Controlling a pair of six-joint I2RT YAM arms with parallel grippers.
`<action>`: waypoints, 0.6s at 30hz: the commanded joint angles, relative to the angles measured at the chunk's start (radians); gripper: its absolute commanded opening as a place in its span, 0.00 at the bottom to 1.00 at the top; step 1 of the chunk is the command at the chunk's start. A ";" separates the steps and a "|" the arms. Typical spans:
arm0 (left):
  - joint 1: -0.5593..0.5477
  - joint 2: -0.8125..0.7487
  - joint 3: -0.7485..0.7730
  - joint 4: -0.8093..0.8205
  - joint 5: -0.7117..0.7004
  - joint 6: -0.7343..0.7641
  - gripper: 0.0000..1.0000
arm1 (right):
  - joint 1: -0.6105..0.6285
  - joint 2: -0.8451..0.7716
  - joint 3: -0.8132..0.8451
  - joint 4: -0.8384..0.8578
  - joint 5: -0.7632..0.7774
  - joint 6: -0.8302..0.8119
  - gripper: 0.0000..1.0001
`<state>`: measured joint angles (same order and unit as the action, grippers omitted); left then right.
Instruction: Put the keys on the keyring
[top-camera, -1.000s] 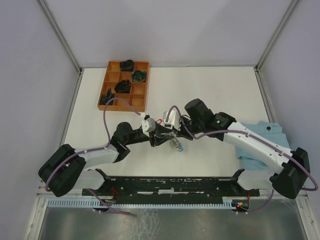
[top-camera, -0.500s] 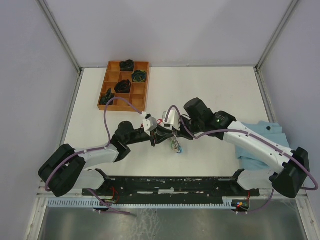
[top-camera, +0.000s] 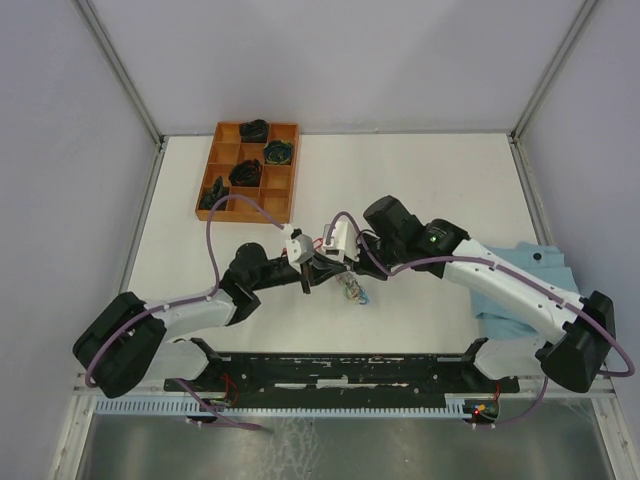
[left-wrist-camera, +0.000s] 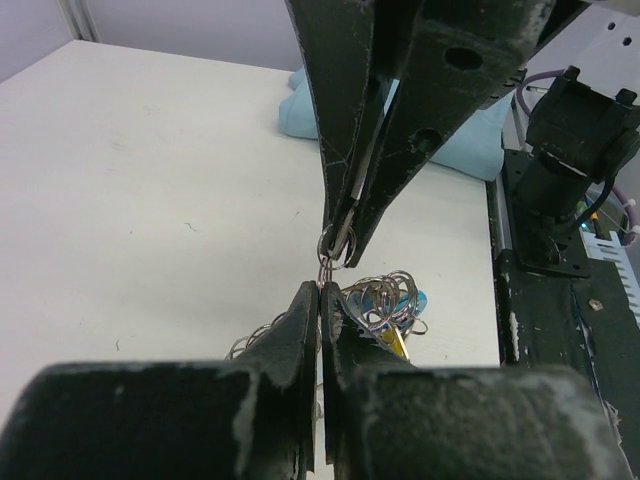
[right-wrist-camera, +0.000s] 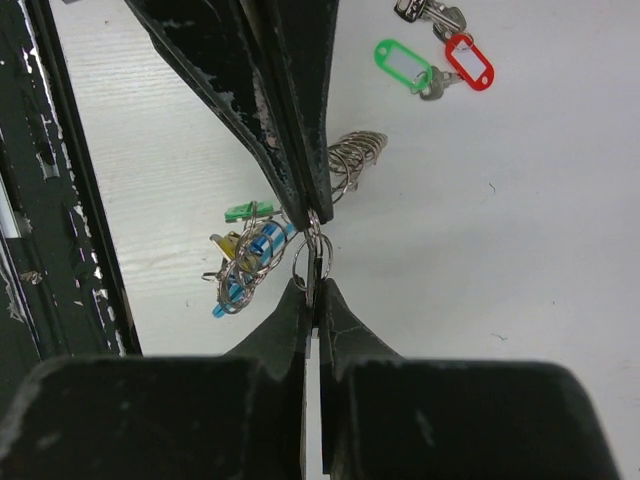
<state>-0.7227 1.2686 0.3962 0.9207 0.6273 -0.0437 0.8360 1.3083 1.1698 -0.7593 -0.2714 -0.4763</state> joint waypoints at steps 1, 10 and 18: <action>-0.003 -0.050 -0.016 0.036 -0.038 0.035 0.03 | -0.017 -0.012 0.061 -0.055 0.074 0.009 0.01; -0.003 -0.074 -0.056 0.103 -0.072 0.002 0.03 | -0.075 0.018 0.048 -0.156 0.067 0.037 0.01; -0.003 -0.056 -0.089 0.219 -0.106 -0.067 0.03 | -0.077 0.087 0.047 -0.195 0.029 0.066 0.01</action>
<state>-0.7372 1.2209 0.3264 0.9901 0.5732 -0.0559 0.7898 1.3708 1.1839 -0.8291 -0.2985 -0.4347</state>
